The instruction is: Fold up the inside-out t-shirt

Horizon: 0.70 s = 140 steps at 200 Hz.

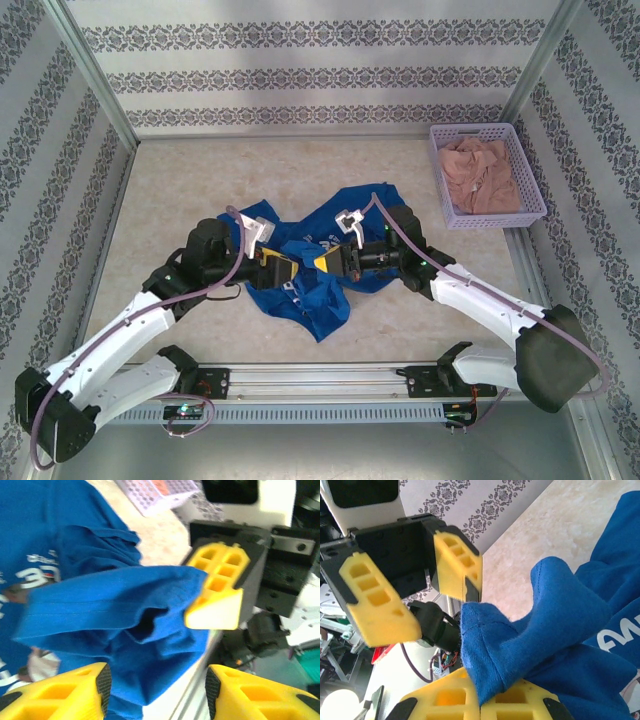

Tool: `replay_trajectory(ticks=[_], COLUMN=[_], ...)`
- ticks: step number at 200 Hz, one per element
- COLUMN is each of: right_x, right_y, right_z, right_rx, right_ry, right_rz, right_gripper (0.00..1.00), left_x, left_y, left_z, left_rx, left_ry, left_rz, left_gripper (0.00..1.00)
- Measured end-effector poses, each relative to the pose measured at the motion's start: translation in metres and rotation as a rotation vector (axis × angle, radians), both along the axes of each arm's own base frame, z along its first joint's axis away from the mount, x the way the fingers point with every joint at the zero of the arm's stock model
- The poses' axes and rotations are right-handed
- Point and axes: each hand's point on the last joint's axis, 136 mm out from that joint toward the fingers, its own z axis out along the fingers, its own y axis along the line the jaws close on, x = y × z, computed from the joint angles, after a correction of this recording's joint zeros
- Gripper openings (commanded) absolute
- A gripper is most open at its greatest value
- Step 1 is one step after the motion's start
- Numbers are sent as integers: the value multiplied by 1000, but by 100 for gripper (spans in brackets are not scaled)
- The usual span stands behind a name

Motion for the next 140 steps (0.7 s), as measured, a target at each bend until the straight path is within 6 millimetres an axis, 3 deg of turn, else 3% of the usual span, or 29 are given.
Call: replay_trajectory(ticks=[70,140], right_x=[1,2], right_y=[0,-1], right_z=[1,0], right_rx=[3,-4], right_ry=[5,3], right_rz=[-4,-18], right_gripper=[0,0], left_x=[9,16], left_y=[-23,-34], left_z=[-21,-17], left_rx=[-15,-48], left_ry=[58,34], left_rz=[-100,-142], left_gripper=[51,17])
